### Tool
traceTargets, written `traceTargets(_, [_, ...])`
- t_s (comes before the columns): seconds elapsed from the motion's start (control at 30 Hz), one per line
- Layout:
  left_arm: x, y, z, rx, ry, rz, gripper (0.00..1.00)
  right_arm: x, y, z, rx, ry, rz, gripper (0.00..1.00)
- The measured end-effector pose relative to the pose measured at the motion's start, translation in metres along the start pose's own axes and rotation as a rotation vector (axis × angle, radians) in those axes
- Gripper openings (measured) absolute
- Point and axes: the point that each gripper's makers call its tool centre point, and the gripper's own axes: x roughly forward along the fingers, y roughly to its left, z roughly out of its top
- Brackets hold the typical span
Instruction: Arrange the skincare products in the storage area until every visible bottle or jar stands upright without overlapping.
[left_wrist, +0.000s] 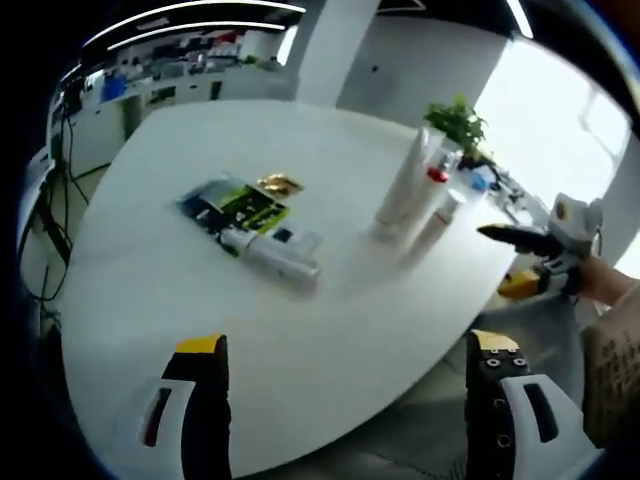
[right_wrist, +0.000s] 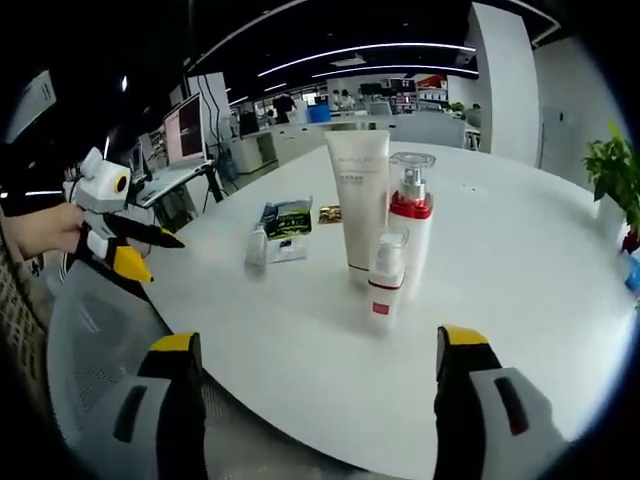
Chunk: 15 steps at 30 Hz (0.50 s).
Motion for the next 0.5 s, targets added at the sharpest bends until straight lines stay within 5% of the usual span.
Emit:
traceTargets(0.1, [0.007, 0.004, 0.004, -0.014, 0.006, 0.019, 0.97, -0.001, -0.001, 0.001, 0.004, -0.011, -0.001, 0.99])
traceTargets(0.27, [0.020, 0.025, 0.010, -0.067, 0.038, 0.137, 0.97, -0.003, -0.003, 0.005, 0.001, -0.041, -0.007, 0.99])
traceTargets(0.5, [0.042, 0.025, 0.019, -0.072, 0.068, 0.140, 0.97, -0.003, -0.004, 0.006, 0.002, -0.050, -0.006, 0.99])
